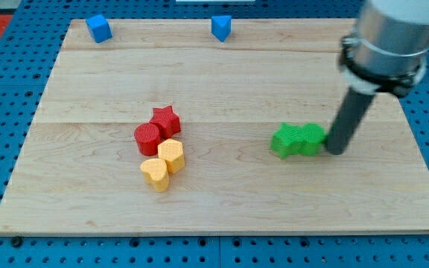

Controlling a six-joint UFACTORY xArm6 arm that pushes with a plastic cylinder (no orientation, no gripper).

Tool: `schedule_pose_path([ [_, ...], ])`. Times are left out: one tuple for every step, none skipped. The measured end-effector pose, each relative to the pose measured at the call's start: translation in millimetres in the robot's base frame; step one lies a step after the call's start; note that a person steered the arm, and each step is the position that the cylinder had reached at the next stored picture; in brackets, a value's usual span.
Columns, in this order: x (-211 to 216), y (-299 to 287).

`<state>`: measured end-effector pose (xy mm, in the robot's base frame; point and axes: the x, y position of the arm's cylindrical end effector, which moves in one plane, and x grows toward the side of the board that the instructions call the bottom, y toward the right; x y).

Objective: Push the green star and green circle towards the center right

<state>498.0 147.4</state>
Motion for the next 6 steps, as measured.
schedule_pose_path([
  [28.8, -39.0],
  [33.4, -100.0],
  [-15.7, -96.2],
  [-40.0, -52.8],
  [-31.7, -33.7],
  [-15.4, -13.3],
])
